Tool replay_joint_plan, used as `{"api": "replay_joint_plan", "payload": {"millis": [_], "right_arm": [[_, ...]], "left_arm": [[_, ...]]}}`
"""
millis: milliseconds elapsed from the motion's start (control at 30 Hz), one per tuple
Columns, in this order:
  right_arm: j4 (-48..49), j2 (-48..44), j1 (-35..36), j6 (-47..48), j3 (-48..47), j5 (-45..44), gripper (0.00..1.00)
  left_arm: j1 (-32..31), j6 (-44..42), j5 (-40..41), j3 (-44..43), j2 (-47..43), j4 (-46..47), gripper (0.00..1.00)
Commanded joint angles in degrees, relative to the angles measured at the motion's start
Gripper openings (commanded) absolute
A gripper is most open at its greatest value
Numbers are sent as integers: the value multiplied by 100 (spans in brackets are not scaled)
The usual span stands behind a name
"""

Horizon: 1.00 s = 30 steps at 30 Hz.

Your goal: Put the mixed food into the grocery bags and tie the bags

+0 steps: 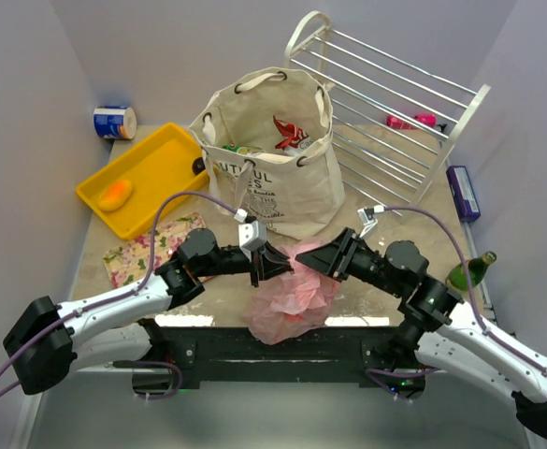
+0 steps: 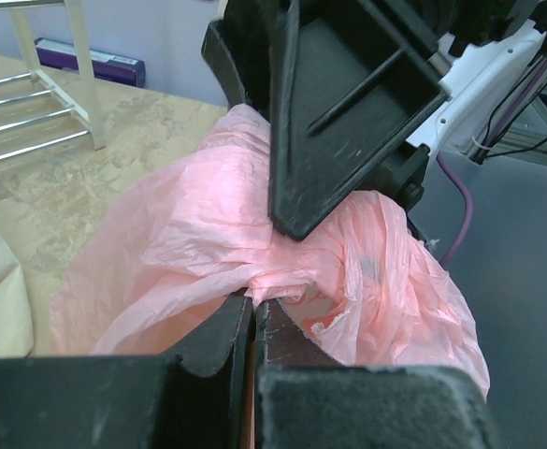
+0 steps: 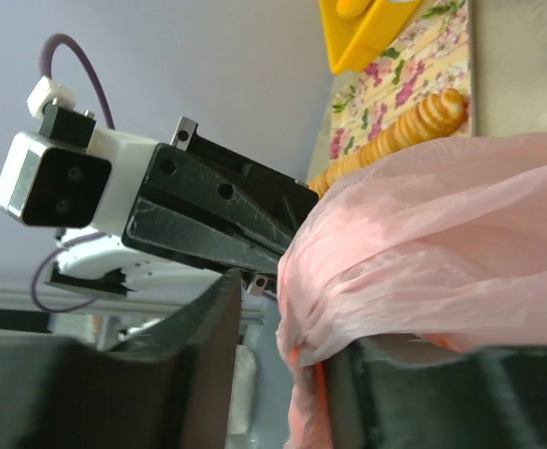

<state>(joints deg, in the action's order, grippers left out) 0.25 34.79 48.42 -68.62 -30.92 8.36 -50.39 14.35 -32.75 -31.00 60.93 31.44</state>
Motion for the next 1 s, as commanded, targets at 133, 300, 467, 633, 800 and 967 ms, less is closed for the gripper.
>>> {"api": "replay_joint_plan", "payload": {"millis": [133,300,467,633,800,967], "right_arm": [[-2517,-261,-8,1386,-1380,-405,69],[-3671,-656,-8,1887,-1856,-739,75],[-4401,-702,-8,2658,-2059,-153,61],[-4402,-279,-8,3126,-1962,614,49],[-4323,-42,-8,3311,-1883,999,48],[-4165,-86,-8,3197,-1637,1211,44]], "left_arm": [[-6,129,374,95,-230,55,0],[-6,217,489,95,-195,-6,0],[-15,358,621,68,-107,-33,0],[-6,463,717,-2,7,-86,0],[-6,525,832,-28,60,-86,0],[-6,516,823,-99,112,-173,0]]}}
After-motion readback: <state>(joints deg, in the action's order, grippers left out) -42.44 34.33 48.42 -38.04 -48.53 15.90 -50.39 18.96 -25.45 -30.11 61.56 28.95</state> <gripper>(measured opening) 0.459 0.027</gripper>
